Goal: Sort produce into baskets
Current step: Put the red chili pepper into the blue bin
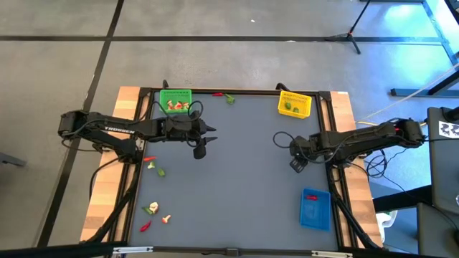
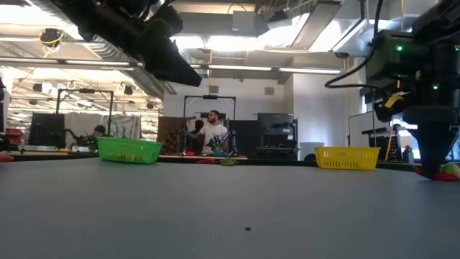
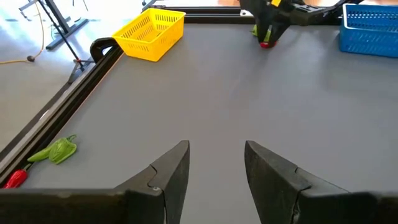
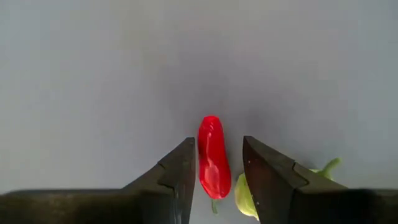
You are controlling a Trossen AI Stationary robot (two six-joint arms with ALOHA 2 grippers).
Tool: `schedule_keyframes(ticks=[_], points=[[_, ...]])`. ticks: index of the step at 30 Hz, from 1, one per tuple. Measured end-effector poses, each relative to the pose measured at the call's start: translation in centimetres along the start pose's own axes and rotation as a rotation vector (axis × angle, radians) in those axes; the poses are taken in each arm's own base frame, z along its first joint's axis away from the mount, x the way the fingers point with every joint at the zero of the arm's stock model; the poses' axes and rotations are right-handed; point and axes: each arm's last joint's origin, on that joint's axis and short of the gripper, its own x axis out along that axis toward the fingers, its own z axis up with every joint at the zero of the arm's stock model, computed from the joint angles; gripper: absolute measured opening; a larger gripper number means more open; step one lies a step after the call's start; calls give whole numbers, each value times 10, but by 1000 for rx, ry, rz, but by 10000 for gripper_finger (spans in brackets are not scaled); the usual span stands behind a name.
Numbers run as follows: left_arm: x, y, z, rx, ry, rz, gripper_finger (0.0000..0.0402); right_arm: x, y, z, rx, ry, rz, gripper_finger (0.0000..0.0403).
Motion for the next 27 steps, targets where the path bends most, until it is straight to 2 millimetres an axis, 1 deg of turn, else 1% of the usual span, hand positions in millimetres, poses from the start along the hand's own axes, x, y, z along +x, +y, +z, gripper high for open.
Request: schedule_keyframes(ticks=[3, 5, 7, 12, 15, 18, 20, 24, 27], points=[[0, 0, 0, 0, 0, 0, 150, 3, -1, -2, -1, 17, 4, 131], [0, 0, 0, 1, 0, 0, 150, 3, -1, -3, -2, 22, 6, 121], [0, 0, 0, 1, 0, 1, 150, 3, -1, -2, -13, 19, 8, 103], [0, 0, 0, 1, 1, 1, 150, 3, -1, -3, -26, 21, 9, 40], [0, 0, 0, 1, 3, 1, 150, 3, -1, -3, -30, 20, 8, 15], [0, 0, 0, 3, 3, 1, 150, 1, -1, -2, -60, 22, 6, 10], [0, 0, 0, 16, 3, 1, 150, -2, 0, -1, -76, 29, 0, 17], [0, 0, 0, 39, 3, 1, 150, -20, 5, 6, -83, 29, -1, 29], [0, 0, 0, 48, 4, 1, 150, -38, 12, 13, -84, 21, 21, 31]])
